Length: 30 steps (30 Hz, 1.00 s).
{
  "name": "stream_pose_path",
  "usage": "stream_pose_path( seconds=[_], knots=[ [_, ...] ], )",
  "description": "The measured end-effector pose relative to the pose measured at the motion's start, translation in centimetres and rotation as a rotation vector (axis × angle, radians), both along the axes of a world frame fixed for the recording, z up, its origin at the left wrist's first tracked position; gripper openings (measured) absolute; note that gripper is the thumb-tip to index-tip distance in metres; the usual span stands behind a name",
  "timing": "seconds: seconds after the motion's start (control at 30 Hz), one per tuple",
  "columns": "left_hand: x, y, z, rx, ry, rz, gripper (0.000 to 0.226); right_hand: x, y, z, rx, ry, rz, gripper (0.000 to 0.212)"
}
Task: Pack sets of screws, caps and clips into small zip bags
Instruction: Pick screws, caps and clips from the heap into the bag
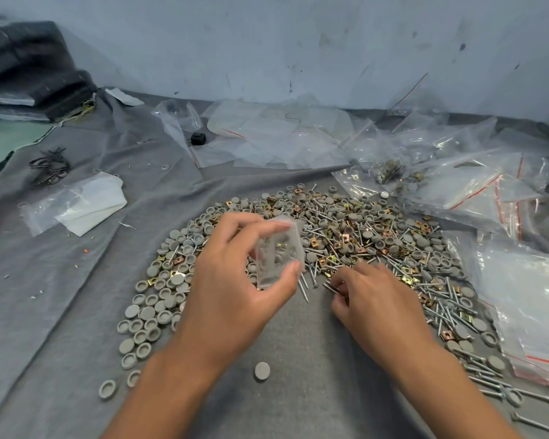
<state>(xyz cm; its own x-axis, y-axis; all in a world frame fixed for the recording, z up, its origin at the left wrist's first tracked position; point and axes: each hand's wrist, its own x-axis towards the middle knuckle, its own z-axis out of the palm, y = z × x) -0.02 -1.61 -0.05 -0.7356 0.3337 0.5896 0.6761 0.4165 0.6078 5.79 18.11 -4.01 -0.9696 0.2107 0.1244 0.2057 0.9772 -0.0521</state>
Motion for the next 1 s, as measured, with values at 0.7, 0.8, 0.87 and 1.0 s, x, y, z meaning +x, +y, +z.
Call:
stream_pose_path(
  seconds=[0.7,0.8,0.87,1.0],
  knots=[
    [0.3,0.4,-0.3,0.054,0.279,0.201,0.040,0.9,-0.6,0.0,-0.113,0.104,0.061,0.018],
    [0.4,0.5,-0.4,-0.014,0.271,0.181,0.038,0.7,-0.5,1.4,-0.579,0.191,0.067,0.012],
    [0.5,0.5,-0.6,-0.102,0.189,0.153,0.043,0.7,-0.9,2.4,-0.807,0.269,0.160,0.012],
    [0.9,0.6,-0.7,-0.217,0.100,0.073,0.050,0.9,-2.3,3.3,-0.630,0.483,0.383,0.007]
  ],
)
